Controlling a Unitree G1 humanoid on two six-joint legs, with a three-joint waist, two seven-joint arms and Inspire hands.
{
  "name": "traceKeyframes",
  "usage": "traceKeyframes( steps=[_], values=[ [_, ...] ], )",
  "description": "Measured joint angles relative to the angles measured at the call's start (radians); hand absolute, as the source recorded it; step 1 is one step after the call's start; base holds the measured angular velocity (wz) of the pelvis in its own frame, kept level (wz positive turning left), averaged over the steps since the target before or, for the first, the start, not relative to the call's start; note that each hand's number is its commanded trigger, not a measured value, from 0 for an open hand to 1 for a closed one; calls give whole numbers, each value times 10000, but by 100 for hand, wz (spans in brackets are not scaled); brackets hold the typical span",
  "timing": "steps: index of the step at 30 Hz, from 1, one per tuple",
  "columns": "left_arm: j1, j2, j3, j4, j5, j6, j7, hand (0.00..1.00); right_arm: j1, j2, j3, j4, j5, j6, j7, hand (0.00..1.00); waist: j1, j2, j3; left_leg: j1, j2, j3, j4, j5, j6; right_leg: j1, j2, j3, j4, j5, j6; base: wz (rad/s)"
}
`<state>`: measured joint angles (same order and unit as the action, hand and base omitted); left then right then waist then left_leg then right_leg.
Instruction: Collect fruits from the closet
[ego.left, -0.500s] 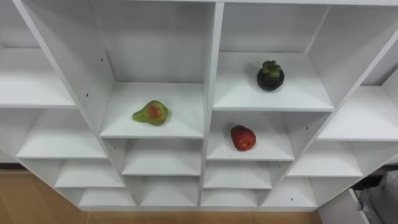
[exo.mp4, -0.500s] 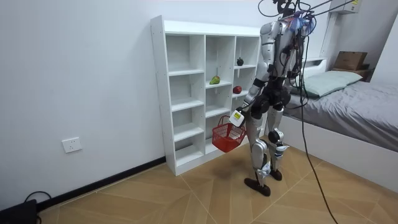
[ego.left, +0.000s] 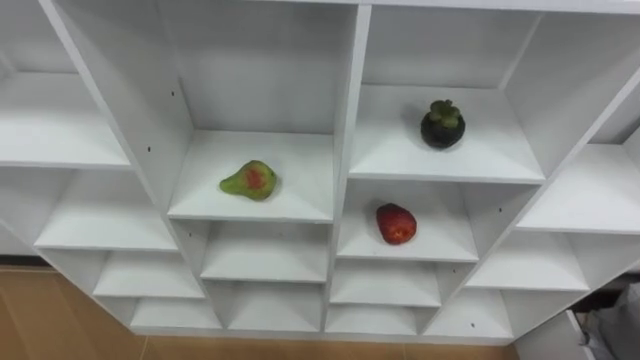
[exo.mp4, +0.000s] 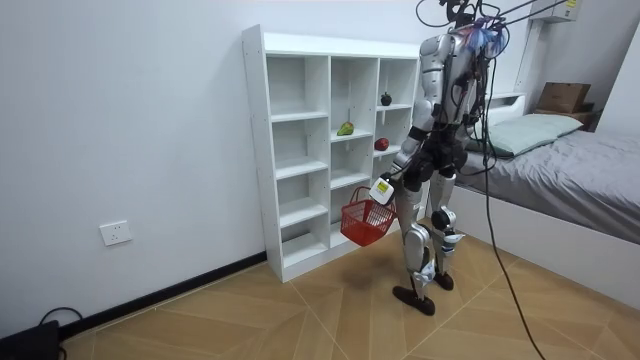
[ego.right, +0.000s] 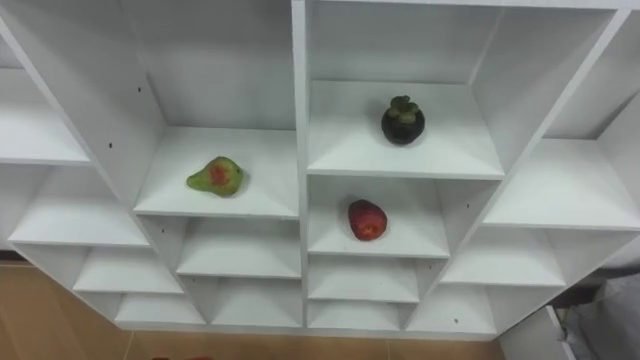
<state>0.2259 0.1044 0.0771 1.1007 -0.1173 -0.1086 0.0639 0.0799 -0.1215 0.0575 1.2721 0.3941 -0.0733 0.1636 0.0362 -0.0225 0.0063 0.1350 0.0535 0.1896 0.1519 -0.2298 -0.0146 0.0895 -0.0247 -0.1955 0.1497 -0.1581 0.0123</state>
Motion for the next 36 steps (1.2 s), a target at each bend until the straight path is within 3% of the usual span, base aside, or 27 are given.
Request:
traceKeyframes(
  steps=[6,17,22,26,33,36],
  values=[
    [0,-11,-3,-7,11,-34,38,100,39,-13,-32,-374,-32,-16,-86,0,-19,33,-12,-25,3,2,-1,0,0,-37,4,7,4,0,0,0],
    [-211,-14,-3,-5,21,-116,115,100,279,-9,-154,-2610,-47,-529,-748,0,-41,96,-30,-17,15,118,-11,-1,-1,-128,17,-14,1,2,-4,-1],
    [-214,-6,-16,-244,27,-159,126,100,641,-9,-175,-4575,-141,-592,-987,0,-55,86,-56,-31,18,188,-12,0,-1,-169,23,60,54,7,-10,-3],
    [-167,-10,-20,-251,-2,-159,145,100,708,-8,-147,-5714,-548,-614,-1106,0,-101,107,-17,0,15,212,-11,0,-1,-113,15,48,49,12,-12,-1],
    [-147,-9,-19,-247,9,-200,177,100,1494,-7,-96,-8261,-1121,-677,-1388,0,-116,74,-24,-53,17,222,-11,0,-1,-256,12,68,36,13,-14,0],
    [-170,-6,-16,-255,29,-235,136,100,1542,-26,-101,-9075,-1251,-740,-1388,0,-128,82,-81,-184,22,230,4,0,-1,-386,12,68,57,23,-25,0]
  ],
)
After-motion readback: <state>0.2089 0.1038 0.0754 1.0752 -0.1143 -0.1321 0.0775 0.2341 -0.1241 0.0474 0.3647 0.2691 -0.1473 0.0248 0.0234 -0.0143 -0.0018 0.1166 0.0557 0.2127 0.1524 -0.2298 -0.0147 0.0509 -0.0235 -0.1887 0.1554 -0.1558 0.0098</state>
